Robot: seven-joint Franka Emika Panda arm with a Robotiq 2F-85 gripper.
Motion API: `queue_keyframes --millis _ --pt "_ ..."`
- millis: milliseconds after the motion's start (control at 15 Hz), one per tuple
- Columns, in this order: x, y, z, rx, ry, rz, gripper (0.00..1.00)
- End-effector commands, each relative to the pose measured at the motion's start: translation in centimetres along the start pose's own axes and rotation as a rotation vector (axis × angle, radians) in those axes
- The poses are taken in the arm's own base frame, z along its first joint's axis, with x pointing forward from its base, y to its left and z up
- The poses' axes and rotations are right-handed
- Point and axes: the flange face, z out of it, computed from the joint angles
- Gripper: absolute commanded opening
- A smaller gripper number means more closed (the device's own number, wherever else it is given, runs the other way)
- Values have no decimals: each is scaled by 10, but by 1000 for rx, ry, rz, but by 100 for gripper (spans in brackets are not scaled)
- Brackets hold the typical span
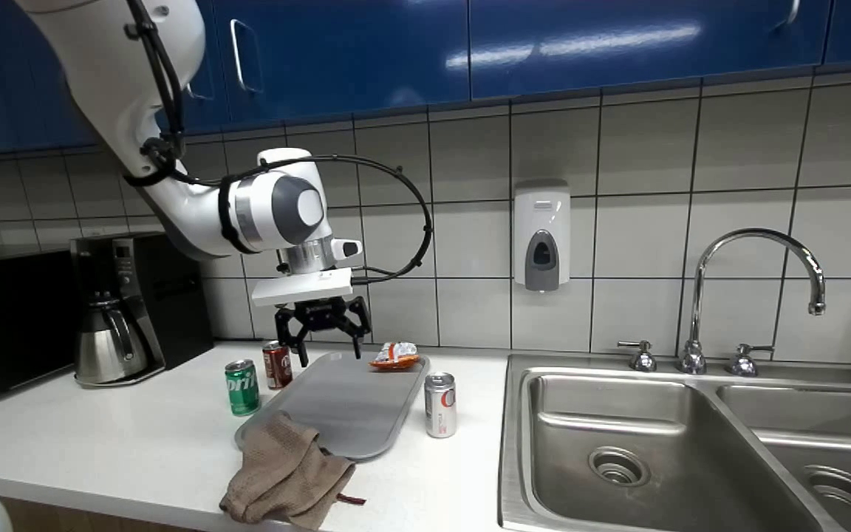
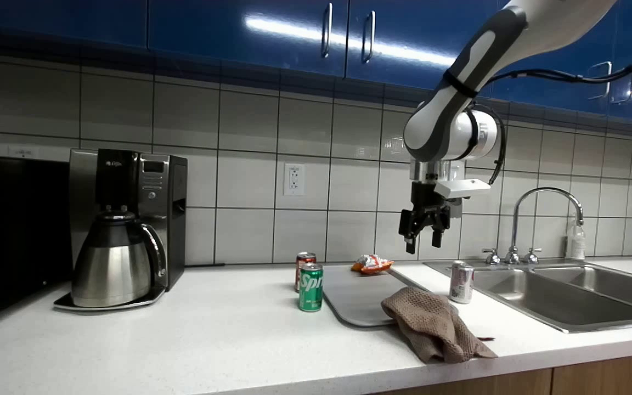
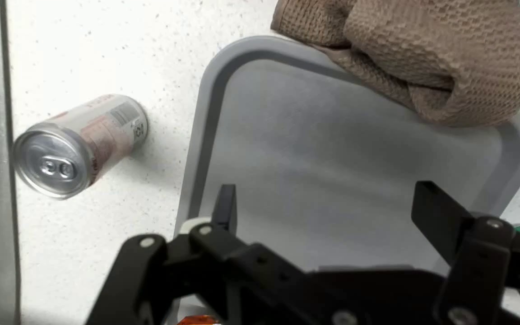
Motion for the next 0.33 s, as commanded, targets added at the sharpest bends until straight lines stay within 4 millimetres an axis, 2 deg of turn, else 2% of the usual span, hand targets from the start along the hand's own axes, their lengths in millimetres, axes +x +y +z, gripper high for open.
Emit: queue_keyframes --millis 0,67,267 --pt "-29 -8 -11 -5 12 -2 100" --pt "-12 -4 -3 0 -5 0 100" --pt "-22 -7 -5 1 -8 -1 100"
